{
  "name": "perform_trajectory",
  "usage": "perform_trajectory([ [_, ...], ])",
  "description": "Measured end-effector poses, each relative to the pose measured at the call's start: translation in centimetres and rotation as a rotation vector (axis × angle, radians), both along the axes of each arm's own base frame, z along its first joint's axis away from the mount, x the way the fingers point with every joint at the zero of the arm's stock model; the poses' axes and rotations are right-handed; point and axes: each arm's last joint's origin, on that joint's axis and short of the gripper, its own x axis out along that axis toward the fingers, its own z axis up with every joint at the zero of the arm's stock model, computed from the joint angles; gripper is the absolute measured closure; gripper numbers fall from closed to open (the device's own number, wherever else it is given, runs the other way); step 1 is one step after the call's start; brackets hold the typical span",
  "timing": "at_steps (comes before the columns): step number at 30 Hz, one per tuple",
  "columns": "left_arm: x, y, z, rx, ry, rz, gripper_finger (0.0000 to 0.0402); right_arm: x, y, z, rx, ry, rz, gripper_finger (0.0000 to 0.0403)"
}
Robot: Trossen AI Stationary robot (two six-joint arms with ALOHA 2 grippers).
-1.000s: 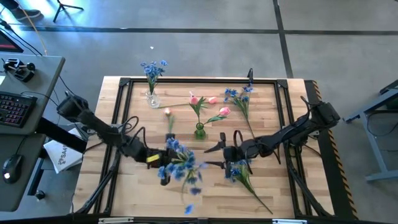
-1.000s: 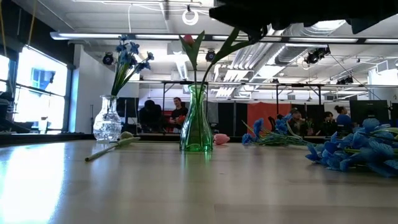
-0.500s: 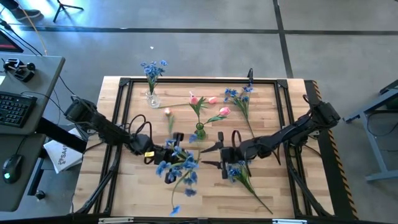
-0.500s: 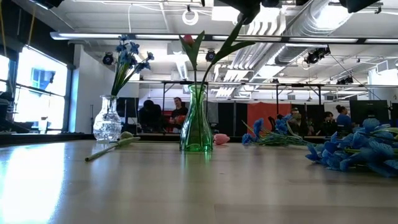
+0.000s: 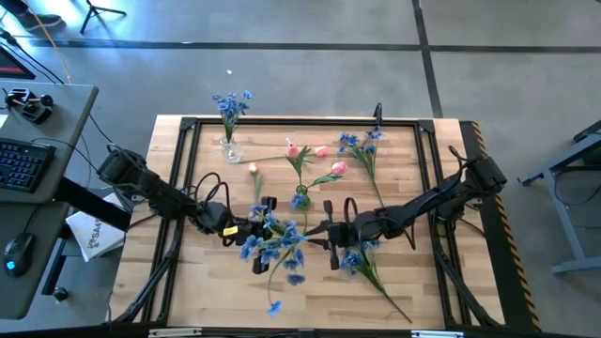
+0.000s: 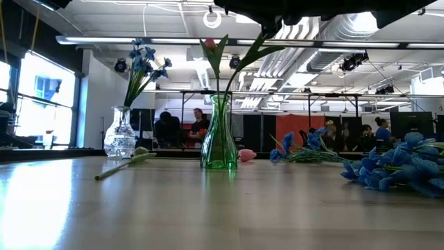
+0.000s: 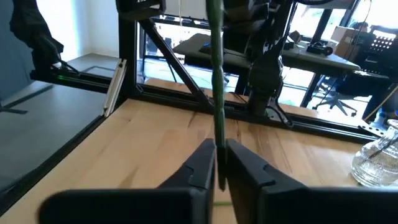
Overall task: Sort flowers into vase by color
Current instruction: Put the blue flowers into the transparent vase
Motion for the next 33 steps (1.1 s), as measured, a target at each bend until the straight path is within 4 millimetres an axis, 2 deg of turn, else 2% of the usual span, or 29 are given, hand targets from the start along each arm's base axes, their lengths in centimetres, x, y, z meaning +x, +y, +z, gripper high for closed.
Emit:
perform_trajectory([
  [2,0.0,0.1,0.0,-0.038,0.010,0.034,0.0401,0.0,0.0,0.0,-0.001,0.001,-0.003,0.0393],
  [6,-0.1,0.5,0.0,-0.106,0.065,0.138,0.0388,0.0,-0.1,-0.3,0.033,0.022,-0.048,0.0396],
  [10,-0.7,0.6,0.0,-0.092,0.190,0.171,0.0339,0.0,-0.2,-0.2,0.051,0.017,-0.082,0.0399],
  [14,-2.2,0.8,0.6,-0.099,0.315,0.175,0.0289,0.0,-0.4,-0.1,0.065,0.008,-0.139,0.0400],
  [19,-3.2,0.8,0.7,-0.111,0.396,0.173,0.0257,0.1,-0.7,0.0,0.078,-0.013,-0.197,0.0402],
  [26,-1.3,0.4,-1.0,-0.045,0.345,0.264,0.0256,0.2,-0.9,0.3,0.091,-0.038,-0.192,0.0402],
  [33,0.2,0.1,-0.4,-0.056,0.262,0.390,0.0256,0.2,-0.9,0.3,0.091,-0.036,-0.192,0.0402],
])
